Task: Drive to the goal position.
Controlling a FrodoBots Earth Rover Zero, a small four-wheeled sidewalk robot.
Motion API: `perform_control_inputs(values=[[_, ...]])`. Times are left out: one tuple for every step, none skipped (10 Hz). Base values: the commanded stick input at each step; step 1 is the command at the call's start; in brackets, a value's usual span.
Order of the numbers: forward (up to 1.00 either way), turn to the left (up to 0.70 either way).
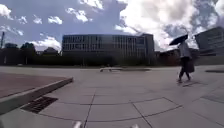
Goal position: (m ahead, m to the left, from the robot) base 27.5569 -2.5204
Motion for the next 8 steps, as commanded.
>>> perform_control_inputs(values=[[0.06,0.0],[0.06,0.0],[0.06,0.0],[0.05,0.0],[0.05,0.0],[0.06,0.0],[0.06,0.0],[0.06,0.0]])
